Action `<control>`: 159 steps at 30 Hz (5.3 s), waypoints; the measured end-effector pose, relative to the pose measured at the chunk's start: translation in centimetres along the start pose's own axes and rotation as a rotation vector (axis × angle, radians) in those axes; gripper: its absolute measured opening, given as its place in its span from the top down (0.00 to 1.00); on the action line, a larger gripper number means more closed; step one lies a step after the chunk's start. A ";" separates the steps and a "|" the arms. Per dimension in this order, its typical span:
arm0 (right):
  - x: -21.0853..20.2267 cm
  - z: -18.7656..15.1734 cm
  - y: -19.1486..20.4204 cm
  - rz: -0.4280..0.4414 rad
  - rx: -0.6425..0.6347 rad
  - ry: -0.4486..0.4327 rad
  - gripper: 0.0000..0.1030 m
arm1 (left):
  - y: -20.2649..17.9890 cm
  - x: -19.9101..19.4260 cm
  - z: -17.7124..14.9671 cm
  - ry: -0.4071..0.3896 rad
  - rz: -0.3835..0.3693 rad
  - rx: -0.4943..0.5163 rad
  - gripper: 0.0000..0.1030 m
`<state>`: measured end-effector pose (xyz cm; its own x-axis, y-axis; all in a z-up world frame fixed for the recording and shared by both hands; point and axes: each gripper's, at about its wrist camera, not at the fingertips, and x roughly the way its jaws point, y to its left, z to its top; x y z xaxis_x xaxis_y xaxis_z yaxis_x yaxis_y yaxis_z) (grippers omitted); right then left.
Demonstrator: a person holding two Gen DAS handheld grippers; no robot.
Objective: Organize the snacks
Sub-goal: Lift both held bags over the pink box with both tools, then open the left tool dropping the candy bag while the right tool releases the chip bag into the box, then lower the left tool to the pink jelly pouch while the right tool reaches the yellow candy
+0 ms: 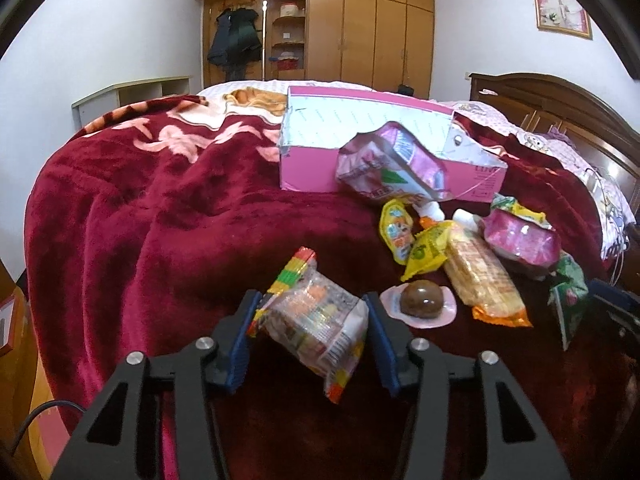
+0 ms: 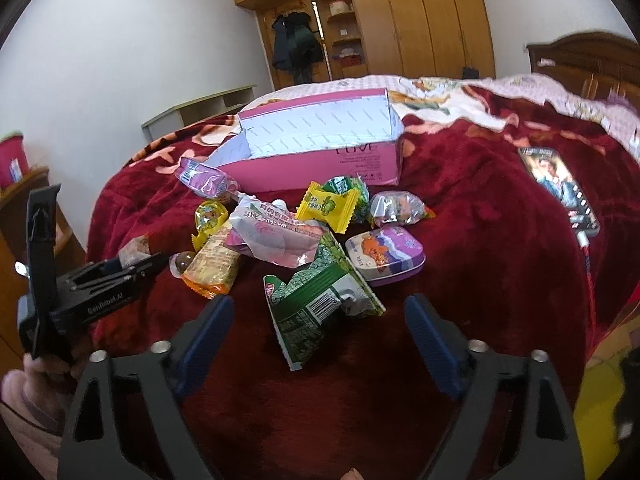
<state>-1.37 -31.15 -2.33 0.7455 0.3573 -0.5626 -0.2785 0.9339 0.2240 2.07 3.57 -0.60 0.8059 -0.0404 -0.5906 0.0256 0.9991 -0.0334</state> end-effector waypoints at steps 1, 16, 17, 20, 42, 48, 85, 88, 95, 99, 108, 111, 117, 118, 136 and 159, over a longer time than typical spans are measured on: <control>0.2 0.1 0.0 0.010 0.008 0.004 0.18 | -0.1 -0.1 0.0 -0.002 -0.004 0.002 0.51; 2.2 0.3 0.2 0.017 0.018 0.020 0.35 | -0.4 -1.6 0.3 -0.030 -0.048 -0.001 0.51; 2.1 0.3 0.1 0.020 0.023 0.021 0.37 | -0.4 -1.7 0.3 -0.030 -0.049 -0.003 0.51; 1.9 0.3 0.0 0.031 0.029 0.016 0.44 | -0.4 -1.7 0.4 -0.029 -0.051 -0.005 0.51; 0.4 4.7 1.2 0.110 -0.020 -0.013 0.50 | -1.3 -2.3 5.6 -0.085 -0.092 0.048 0.51; 1.2 7.0 1.2 0.114 -0.031 -0.032 0.50 | -1.3 -1.1 8.6 -0.083 -0.126 0.040 0.51; 12.8 16.9 -2.7 0.028 -0.022 0.003 0.50 | -3.9 13.1 18.1 0.095 -0.144 0.027 0.51; 14.2 17.0 -3.1 0.016 -0.011 0.031 0.50 | -3.4 14.1 18.5 0.122 -0.149 0.011 0.51; 15.8 17.1 -3.0 0.000 -0.012 0.062 0.50 | -2.4 15.4 19.1 0.169 -0.170 -0.018 0.50; 16.3 17.4 -3.0 -0.018 -0.013 0.072 0.50 | -2.7 15.7 19.3 0.183 -0.183 0.016 0.50; 17.5 17.7 -3.0 -0.031 0.004 0.104 0.50 | -3.8 16.1 19.5 0.216 -0.189 0.077 0.46; 17.3 17.9 -3.1 -0.029 0.006 0.106 0.49 | -4.0 16.0 19.4 0.219 -0.191 0.081 0.40; 16.3 18.0 -3.1 -0.013 -0.010 0.081 0.44 | -4.3 15.7 19.3 0.224 -0.174 0.083 0.37; 16.2 18.0 -3.1 -0.015 -0.014 0.077 0.43 | -4.4 15.5 19.3 0.221 -0.171 0.084 0.36; 13.0 17.4 -2.0 -0.002 -0.018 0.034 0.40 | -4.1 11.4 18.6 0.139 -0.128 0.090 0.23; 8.0 13.7 -1.1 0.011 0.010 0.002 0.40 | -3.2 5.1 13.0 0.133 -0.161 0.015 0.12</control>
<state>13.24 -29.50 3.83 0.7410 0.3678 -0.5618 -0.2810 0.9297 0.2380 13.75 0.28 6.98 0.7058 -0.1997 -0.6797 0.1576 0.9797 -0.1242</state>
